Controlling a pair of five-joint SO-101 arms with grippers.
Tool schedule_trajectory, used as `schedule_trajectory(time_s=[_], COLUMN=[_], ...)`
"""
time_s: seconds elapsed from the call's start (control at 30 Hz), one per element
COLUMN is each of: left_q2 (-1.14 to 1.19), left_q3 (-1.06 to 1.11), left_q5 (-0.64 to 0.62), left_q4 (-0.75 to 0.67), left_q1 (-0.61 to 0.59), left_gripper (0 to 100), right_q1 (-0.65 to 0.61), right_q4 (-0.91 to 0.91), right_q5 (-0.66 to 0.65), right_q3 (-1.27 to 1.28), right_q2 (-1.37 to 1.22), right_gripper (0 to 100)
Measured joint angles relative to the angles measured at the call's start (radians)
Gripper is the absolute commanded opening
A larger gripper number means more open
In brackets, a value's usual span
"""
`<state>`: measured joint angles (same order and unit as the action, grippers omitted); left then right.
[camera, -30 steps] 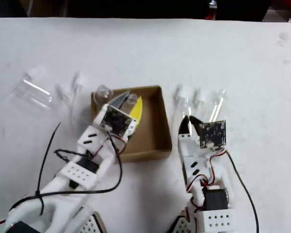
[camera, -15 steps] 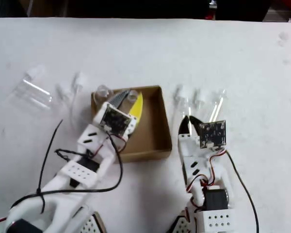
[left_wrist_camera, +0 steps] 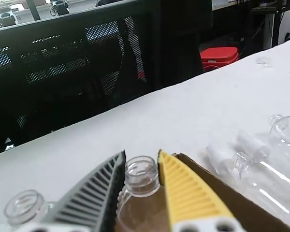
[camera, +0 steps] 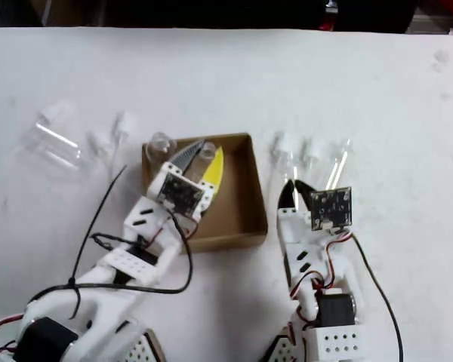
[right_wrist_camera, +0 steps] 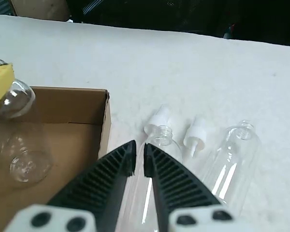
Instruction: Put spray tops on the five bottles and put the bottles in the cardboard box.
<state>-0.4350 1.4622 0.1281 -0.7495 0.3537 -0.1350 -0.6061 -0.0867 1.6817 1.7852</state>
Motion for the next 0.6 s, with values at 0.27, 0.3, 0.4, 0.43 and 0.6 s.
schedule_trajectory(time_s=[0.27, 0.3, 0.4, 0.43, 0.6], left_q2=[0.0, 0.0, 0.0, 0.0, 0.0], left_q3=[0.02, 0.02, 0.02, 0.021, 0.021], left_q5=[0.0, 0.0, 0.0, 0.0, 0.0], left_q4=[-0.005, -0.005, -0.009, -0.009, -0.011], left_q1=[0.0, 0.0, 0.0, 0.0, 0.0], left_gripper=[2, 2, 2, 2, 2], right_q1=[0.0, 0.0, 0.0, 0.0, 0.0], right_q4=[0.0, 0.0, 0.0, 0.0, 0.0], right_q5=[0.0, 0.0, 0.0, 0.0, 0.0], right_q3=[0.0, 0.0, 0.0, 0.0, 0.0], right_q2=[0.0, 0.0, 0.0, 0.0, 0.0], right_gripper=[1.9, 1.9, 1.9, 1.9, 1.9])
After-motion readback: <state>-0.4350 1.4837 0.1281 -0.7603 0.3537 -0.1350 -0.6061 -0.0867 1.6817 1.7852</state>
